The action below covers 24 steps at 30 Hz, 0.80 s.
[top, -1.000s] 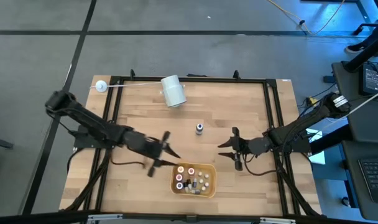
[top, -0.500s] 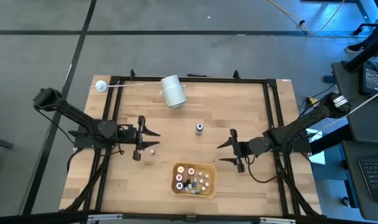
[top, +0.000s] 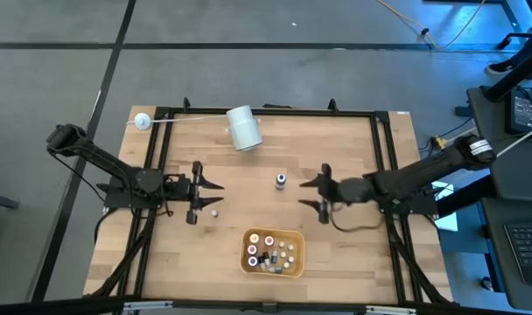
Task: Pick & Place food coloring
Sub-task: Put the big blue food coloring bottle into the yellow bin
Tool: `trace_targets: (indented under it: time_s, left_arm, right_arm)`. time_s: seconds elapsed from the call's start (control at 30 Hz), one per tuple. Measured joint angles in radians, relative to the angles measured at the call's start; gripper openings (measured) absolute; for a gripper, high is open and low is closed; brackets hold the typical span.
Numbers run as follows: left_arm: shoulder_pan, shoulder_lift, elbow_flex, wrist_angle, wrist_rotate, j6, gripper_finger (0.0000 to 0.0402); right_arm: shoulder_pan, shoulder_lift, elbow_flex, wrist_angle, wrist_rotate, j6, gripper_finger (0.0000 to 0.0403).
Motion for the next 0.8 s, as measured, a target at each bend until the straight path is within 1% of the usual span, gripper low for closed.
trace_targets:
  time_s: [0.1,0.17,0.23,0.37,0.53,0.57,0.67,0.8]
  left_arm:
    - [0.000,0.000,0.000,-0.001,-0.067,-0.073,0.0134]
    - [0.000,0.000,0.000,-0.005,-0.129,-0.070,0.0132]
    - [0.000,0.000,0.000,-0.012,-0.164,-0.041,0.0132]
    - [0.000,0.000,0.000,-0.016,-0.158,-0.042,0.0135]
    - [0.000,0.000,0.000,-0.014,-0.162,-0.054,0.0132]
    - [0.000,0.001,0.000,0.002,-0.187,-0.083,0.0131]
    - [0.004,-0.002,0.001,0.021,-0.335,-0.186,0.0130]
    - [0.003,-0.007,0.000,0.017,-0.422,-0.199,0.0130]
  right_arm:
    - [-0.098,0.062,0.054,-0.059,-0.098,-0.004,0.0234]
    - [-0.157,0.107,0.093,-0.081,-0.169,-0.005,0.0231]
    - [-0.202,0.151,0.125,-0.116,-0.201,-0.023,0.0228]
    - [-0.251,0.210,0.176,-0.136,-0.202,-0.064,0.0226]
    - [-0.279,0.243,0.194,-0.141,-0.200,-0.084,0.0226]
    - [-0.281,0.242,0.194,-0.141,-0.200,-0.085,0.0226]
    - [-0.286,0.242,0.194,-0.142,-0.200,-0.083,0.0226]
    - [-0.286,0.242,0.194,-0.152,-0.200,-0.084,0.0226]
